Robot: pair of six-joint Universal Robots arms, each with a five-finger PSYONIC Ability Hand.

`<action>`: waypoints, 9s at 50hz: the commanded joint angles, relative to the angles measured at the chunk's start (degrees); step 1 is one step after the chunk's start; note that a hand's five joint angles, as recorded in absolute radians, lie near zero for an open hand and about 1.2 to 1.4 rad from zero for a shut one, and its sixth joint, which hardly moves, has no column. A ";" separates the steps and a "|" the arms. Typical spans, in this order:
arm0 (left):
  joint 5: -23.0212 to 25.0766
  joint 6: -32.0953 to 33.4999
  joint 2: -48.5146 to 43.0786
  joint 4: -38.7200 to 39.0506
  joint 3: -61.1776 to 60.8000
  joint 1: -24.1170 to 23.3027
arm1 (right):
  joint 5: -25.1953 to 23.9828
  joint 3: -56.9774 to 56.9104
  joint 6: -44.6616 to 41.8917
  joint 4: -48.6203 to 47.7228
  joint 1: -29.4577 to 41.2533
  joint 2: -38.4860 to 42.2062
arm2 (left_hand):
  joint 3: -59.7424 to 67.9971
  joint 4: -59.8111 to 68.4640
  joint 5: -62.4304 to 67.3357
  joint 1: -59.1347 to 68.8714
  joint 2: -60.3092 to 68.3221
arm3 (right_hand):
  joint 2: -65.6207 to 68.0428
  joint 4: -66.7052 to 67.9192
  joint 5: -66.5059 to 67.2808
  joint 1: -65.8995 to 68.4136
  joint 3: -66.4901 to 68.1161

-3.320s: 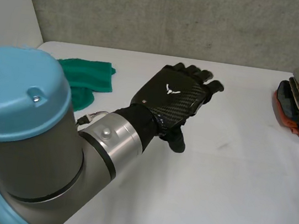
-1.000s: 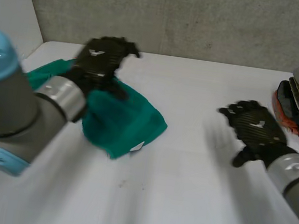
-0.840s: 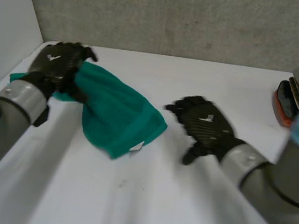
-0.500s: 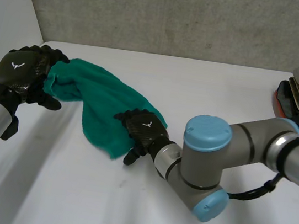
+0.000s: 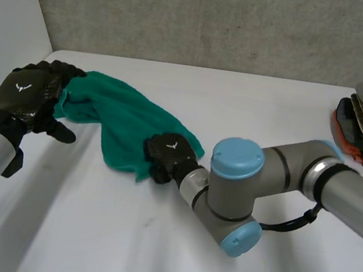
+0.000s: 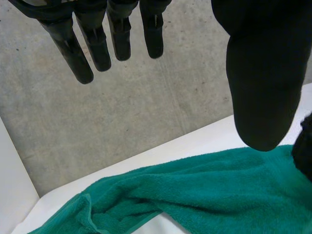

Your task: Fold the laundry.

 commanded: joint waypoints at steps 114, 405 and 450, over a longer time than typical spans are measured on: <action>17.09 32.71 -26.28 -5.60 24.66 -1.91 | 11.88 32.97 -21.92 -3.88 -11.42 -25.75 | 62.19 62.37 62.88 61.25 62.23 | 12.31 11.58 13.85 15.43 12.11; -9.80 18.12 -23.91 10.31 12.70 -7.80 | -5.43 44.38 -30.44 5.01 -38.75 -31.64 | 63.00 63.18 63.69 62.06 63.04 | -43.31 -44.05 -41.77 -40.19 -43.51; -9.98 19.18 -12.16 0.50 8.84 -7.97 | -1.04 39.03 -35.72 2.70 -38.75 -35.76 | 63.00 63.18 63.69 62.06 63.04 | 12.31 11.58 13.85 15.43 12.11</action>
